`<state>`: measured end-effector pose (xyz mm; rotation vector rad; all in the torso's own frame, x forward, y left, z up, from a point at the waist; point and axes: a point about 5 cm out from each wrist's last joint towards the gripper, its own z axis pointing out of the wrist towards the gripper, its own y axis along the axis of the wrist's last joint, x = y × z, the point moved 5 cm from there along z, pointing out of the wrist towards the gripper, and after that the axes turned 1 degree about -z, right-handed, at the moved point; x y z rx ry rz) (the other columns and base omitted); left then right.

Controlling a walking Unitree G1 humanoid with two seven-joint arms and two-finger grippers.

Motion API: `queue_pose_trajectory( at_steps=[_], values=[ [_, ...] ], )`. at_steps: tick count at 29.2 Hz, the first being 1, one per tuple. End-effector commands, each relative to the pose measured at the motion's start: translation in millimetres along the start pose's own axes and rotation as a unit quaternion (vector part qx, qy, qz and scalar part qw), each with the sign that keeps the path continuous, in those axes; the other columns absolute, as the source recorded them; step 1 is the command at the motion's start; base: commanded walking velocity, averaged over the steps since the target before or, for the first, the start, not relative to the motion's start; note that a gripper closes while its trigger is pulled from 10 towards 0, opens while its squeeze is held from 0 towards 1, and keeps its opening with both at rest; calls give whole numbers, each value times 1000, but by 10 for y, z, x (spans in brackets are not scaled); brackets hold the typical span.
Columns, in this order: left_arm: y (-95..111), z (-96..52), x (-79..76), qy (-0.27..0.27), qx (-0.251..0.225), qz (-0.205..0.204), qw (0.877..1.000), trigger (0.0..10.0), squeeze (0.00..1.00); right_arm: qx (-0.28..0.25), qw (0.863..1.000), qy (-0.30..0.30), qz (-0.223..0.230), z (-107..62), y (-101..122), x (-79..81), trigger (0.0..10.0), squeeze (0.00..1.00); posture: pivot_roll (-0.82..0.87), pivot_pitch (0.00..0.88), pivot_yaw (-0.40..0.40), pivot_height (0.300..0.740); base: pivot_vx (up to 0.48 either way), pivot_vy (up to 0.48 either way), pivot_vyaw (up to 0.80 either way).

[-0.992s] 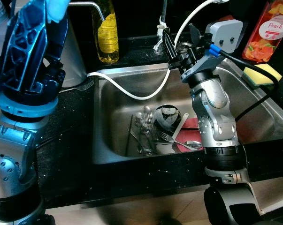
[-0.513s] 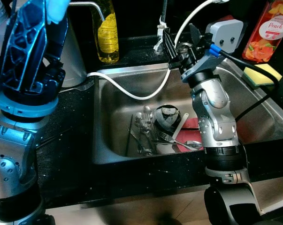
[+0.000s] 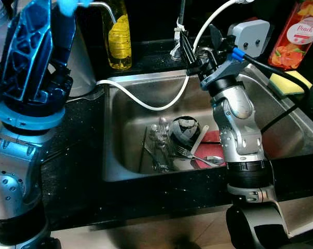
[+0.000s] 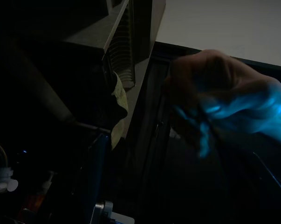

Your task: Kitchen organization

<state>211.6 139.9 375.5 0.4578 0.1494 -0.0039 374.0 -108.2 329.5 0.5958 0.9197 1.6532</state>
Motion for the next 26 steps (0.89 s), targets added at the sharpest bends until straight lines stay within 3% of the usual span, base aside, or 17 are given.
queue_pose_trajectory(
  at_steps=[1, 26],
  values=[
    [-15, 11, -28, -6, 7, 6, 1000, 10000, 0, -6, 1000, 0, 1, 30, 30, -9, 10000, 0, -45, 3, 56, 740, 0, 0, 0],
    [-77, -4, 27, 0, 18, 13, 1000, 10000, 0, -5, 1000, -2, 4, 21, 25, -2, 10000, 0, -56, 1, 61, 740, 0, 0, 0]
  ],
)
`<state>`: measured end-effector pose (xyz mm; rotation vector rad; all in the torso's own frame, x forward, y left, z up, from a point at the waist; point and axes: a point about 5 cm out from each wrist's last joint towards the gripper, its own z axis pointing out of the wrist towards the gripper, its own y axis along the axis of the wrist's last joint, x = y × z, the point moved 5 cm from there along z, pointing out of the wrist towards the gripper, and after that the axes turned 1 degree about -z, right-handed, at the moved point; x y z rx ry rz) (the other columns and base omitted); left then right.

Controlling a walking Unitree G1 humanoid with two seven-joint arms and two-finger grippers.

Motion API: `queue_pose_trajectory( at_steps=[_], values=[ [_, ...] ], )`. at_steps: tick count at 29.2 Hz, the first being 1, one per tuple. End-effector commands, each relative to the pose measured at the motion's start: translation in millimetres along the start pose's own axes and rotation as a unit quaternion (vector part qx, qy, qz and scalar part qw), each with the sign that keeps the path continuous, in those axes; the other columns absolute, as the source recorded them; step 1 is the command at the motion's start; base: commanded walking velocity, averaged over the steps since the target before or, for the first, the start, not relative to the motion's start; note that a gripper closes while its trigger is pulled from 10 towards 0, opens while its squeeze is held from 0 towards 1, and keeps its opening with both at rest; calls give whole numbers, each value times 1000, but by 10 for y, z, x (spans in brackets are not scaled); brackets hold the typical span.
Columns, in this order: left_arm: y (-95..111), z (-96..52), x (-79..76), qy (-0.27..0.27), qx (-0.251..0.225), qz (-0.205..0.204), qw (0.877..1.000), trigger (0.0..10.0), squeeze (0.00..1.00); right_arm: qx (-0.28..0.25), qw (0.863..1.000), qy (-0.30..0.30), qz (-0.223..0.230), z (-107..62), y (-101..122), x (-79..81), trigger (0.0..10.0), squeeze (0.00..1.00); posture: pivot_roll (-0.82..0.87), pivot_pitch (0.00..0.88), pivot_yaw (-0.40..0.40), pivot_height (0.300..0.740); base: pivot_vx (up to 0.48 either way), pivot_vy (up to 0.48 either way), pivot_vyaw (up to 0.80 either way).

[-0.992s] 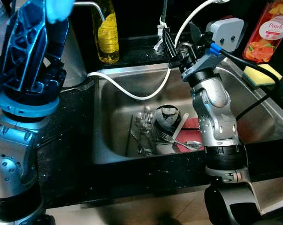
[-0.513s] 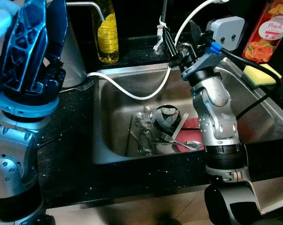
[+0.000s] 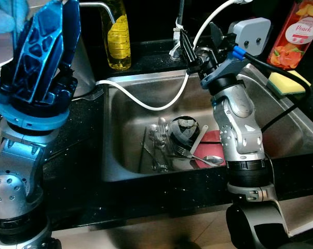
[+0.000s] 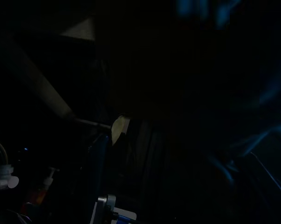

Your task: Kitchen organization

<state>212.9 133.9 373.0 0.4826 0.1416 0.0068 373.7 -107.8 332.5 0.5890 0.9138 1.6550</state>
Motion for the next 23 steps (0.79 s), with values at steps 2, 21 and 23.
queue_pose_trajectory(
  at_steps=[2, 21, 23],
  values=[
    [-13, -10, 14, 2, 6, 6, 1000, 10000, 0, -1, 1000, -3, 4, 5, -1, -3, 10000, 0, -57, 1, 62, 740, 0, 0, 0],
    [-16, -3, 56, 0, 9, 6, 1000, 10000, 0, -1, 1000, -5, 4, 4, -13, -6, 10000, 0, -58, 0, 67, 740, 0, 0, 0],
    [-15, -2, 58, 0, 9, 7, 1000, 10000, 0, -1, 1000, -5, 4, 5, -14, -6, 10000, 0, -57, 0, 67, 740, 0, 0, 0]
  ],
)
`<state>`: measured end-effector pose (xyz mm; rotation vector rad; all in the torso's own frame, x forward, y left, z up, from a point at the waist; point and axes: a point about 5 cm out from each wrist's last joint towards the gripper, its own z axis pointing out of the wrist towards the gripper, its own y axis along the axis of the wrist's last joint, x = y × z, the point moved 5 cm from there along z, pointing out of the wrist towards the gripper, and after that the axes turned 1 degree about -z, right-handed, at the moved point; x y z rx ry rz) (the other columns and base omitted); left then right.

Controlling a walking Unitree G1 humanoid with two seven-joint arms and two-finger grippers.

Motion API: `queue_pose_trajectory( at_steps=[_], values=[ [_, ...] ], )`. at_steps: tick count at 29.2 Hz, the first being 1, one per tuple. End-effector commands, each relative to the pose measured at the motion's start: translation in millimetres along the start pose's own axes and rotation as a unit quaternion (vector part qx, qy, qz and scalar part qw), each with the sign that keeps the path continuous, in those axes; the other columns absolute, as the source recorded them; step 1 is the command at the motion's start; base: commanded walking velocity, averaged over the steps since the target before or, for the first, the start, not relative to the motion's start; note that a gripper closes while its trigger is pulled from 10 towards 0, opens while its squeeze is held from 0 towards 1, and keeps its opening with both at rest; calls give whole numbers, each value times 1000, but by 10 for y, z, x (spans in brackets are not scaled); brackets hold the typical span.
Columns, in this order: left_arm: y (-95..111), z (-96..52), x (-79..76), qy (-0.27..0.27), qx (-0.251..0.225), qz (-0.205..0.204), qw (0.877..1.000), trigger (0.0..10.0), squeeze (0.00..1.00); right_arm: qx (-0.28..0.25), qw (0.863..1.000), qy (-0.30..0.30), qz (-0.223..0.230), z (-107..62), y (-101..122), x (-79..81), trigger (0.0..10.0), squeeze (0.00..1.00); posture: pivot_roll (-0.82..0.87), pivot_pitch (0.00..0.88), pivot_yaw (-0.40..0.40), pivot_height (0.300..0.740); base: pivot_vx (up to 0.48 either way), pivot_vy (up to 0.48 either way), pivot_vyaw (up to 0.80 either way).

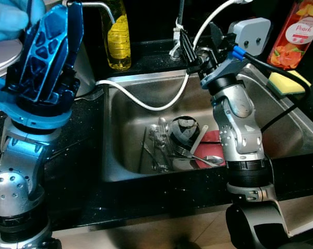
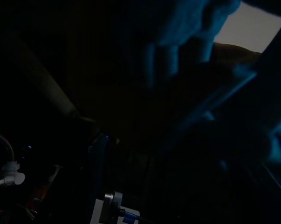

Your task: Kitchen organization

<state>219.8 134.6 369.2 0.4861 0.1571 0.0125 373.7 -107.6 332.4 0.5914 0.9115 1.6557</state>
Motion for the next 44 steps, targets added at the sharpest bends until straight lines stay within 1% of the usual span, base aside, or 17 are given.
queue_pose_trajectory(
  at_steps=[1, 44],
  values=[
    [-3, 26, -15, -8, 7, 6, 1000, 10000, 0, -1, 1000, -4, 4, 5, -13, -7, 10000, 0, -57, 0, 67, 740, 0, 0, 0],
    [-13, 33, 4, -12, 9, 5, 1000, 10000, 0, -4, 1000, -3, 1, 8, -6, -8, 10000, 0, -63, 0, 70, 740, 0, 0, 0]
  ],
)
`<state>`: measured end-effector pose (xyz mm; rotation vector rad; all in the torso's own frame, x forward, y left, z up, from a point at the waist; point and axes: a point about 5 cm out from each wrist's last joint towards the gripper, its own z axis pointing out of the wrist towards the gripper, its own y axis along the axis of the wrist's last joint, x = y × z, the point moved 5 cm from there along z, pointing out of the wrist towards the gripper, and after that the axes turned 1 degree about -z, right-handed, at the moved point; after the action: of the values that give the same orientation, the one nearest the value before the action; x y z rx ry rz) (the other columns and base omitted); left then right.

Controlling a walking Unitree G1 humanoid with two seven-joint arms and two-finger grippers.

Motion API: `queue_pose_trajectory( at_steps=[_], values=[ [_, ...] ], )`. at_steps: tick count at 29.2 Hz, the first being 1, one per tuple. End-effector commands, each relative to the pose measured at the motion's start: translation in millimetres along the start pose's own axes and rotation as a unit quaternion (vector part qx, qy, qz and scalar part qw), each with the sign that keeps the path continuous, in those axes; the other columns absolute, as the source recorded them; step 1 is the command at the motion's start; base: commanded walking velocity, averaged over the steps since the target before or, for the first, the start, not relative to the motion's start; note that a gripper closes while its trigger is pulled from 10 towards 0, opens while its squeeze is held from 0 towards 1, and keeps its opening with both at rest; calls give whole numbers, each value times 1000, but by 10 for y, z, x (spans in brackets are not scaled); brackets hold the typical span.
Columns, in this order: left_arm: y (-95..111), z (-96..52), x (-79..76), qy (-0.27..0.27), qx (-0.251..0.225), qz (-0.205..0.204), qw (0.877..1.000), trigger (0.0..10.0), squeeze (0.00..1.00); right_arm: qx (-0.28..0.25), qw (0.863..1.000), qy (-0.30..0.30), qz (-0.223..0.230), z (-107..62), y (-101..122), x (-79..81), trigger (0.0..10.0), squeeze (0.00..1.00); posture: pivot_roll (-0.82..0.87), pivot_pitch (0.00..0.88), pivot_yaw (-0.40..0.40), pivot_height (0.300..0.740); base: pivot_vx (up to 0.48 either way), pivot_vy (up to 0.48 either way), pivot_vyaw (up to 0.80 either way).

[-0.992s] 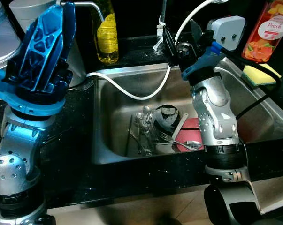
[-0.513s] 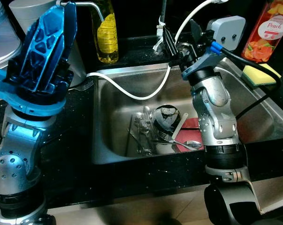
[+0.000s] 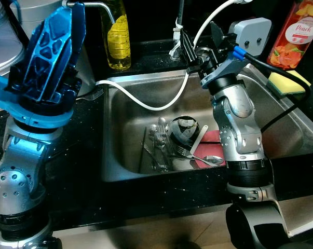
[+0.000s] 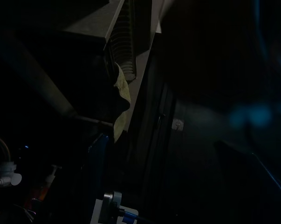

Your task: Kitchen organization

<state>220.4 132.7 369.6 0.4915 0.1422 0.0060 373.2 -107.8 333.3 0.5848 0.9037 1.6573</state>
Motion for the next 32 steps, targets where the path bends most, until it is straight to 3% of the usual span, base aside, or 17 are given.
queue_pose_trajectory(
  at_steps=[1, 32],
  values=[
    [2, 20, 1, -4, 7, 6, 1000, 10000, 0, 0, 1000, -3, 2, 8, -17, -7, 10000, 0, -62, 0, 70, 740, 0, 0, 0],
    [-10, 24, 10, -3, 7, 8, 1000, 10000, 0, 2, 1000, -4, 0, 3, -18, -20, 10000, 0, -65, 0, 66, 740, 0, 0, 0]
  ],
)
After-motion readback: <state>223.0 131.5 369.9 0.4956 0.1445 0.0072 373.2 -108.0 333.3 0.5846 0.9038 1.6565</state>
